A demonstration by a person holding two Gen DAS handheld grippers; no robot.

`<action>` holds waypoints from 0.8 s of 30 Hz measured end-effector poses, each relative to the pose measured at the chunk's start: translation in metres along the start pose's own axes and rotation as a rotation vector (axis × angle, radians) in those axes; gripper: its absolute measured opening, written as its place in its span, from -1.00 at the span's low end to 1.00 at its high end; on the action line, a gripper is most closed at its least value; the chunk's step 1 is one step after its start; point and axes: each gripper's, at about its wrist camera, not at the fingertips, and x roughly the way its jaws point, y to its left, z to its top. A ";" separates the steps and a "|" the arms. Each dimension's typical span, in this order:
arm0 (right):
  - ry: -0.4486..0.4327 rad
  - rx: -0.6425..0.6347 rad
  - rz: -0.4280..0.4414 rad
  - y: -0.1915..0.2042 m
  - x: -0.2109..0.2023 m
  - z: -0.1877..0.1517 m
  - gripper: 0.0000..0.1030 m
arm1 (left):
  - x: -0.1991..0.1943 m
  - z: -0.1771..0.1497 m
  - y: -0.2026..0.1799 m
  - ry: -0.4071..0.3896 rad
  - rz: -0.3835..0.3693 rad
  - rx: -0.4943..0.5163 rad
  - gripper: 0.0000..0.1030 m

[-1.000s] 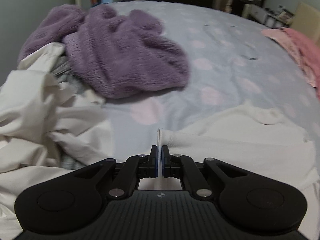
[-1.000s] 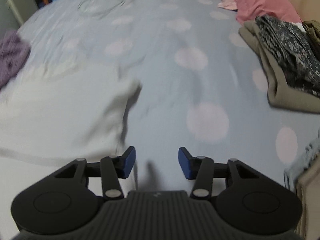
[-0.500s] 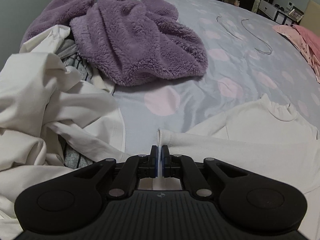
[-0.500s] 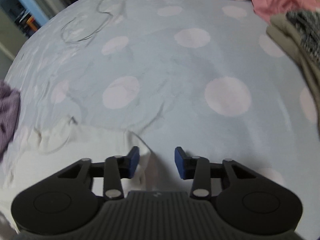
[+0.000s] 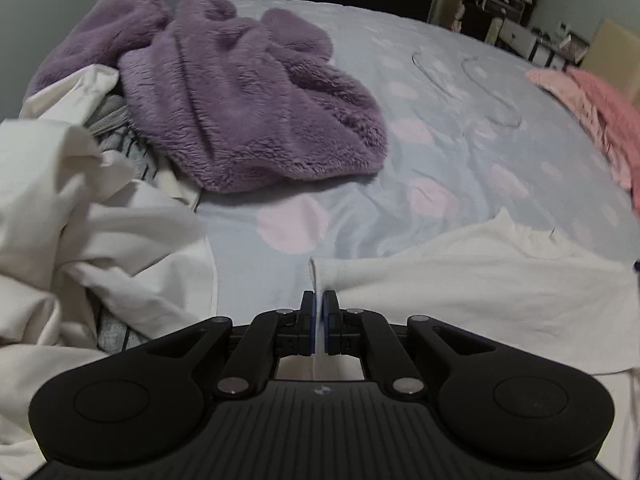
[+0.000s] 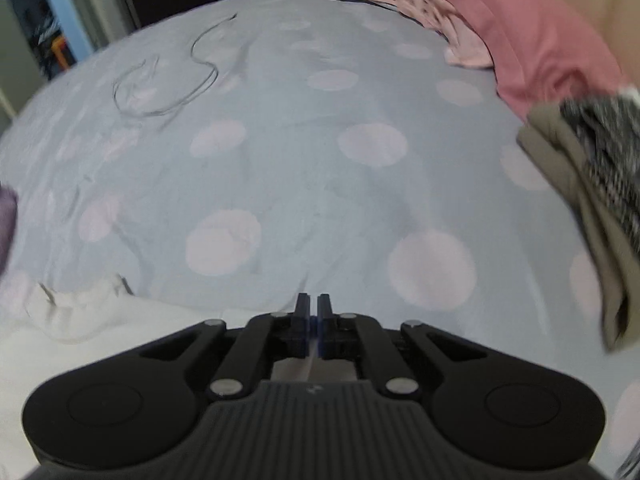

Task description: Fold clothes

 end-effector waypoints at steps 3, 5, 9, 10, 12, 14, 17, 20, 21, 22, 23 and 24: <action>0.017 -0.046 -0.033 0.007 0.010 -0.001 -0.93 | 0.011 -0.002 -0.006 0.006 -0.005 0.015 -0.96; 0.037 -0.055 -0.042 0.007 0.016 -0.004 -0.90 | 0.018 -0.003 -0.004 0.013 -0.008 0.006 -0.95; -0.007 -0.070 -0.052 -0.003 0.004 -0.008 -0.48 | 0.022 -0.004 0.006 -0.010 -0.011 -0.024 -0.57; -0.012 -0.074 -0.044 -0.006 -0.002 -0.011 -0.48 | 0.022 -0.005 0.008 -0.014 -0.013 -0.032 -0.51; -0.017 -0.099 -0.019 -0.010 -0.015 -0.020 -0.48 | 0.021 -0.005 0.011 -0.008 -0.003 -0.039 -0.51; -0.018 -0.128 0.013 -0.014 -0.029 -0.033 -0.48 | 0.021 -0.006 0.014 0.011 -0.008 -0.052 -0.50; -0.008 -0.166 0.077 -0.014 -0.050 -0.058 -0.46 | 0.021 -0.012 0.014 0.050 -0.050 -0.069 -0.34; 0.020 -0.205 0.136 -0.012 -0.064 -0.085 -0.45 | 0.024 -0.020 0.010 0.079 -0.052 -0.066 -0.21; 0.031 -0.220 0.149 -0.010 -0.067 -0.094 -0.45 | 0.024 -0.022 0.009 0.090 -0.053 -0.065 -0.21; 0.044 -0.237 0.161 -0.008 -0.069 -0.101 -0.44 | 0.025 -0.024 0.008 0.098 -0.060 -0.065 -0.21; 0.055 -0.257 0.174 -0.006 -0.071 -0.108 -0.44 | 0.024 -0.026 0.008 0.102 -0.067 -0.068 -0.22; 0.067 -0.278 0.188 -0.003 -0.073 -0.115 -0.43 | 0.024 -0.026 0.007 0.103 -0.071 -0.073 -0.22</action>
